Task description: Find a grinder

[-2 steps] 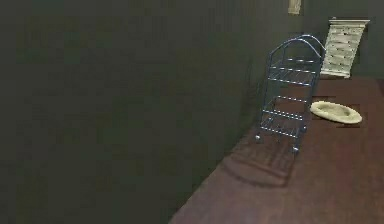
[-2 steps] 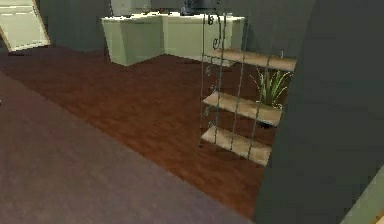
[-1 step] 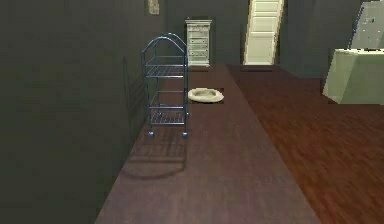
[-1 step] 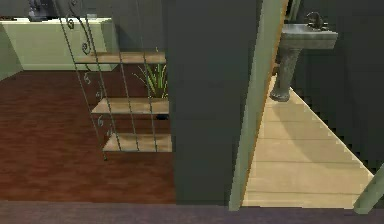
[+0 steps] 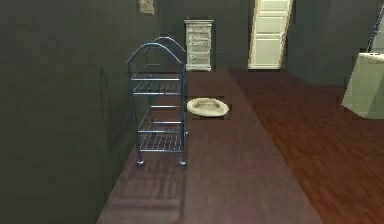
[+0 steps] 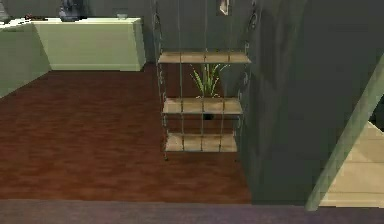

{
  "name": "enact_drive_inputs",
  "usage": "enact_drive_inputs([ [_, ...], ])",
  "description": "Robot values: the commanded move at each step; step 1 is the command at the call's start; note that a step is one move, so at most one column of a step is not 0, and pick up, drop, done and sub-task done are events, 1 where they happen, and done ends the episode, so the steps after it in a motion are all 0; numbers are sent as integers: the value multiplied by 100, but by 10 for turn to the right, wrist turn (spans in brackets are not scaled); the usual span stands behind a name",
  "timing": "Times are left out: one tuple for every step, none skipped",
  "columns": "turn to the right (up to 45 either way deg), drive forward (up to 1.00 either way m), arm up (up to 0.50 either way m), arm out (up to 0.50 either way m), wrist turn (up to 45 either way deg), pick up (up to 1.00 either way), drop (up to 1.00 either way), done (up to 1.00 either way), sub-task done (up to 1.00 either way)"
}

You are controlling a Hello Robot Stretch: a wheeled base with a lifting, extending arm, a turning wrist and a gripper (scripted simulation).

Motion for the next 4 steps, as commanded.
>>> enact_drive_inputs([
  [450,0,0,0,0,0,0,0,0],
  [90,0,0,0,0,0,0,0,0],
  [0,100,0,0,0,0,0,0,0],
  [0,100,0,0,0,0,0,0,0],
])
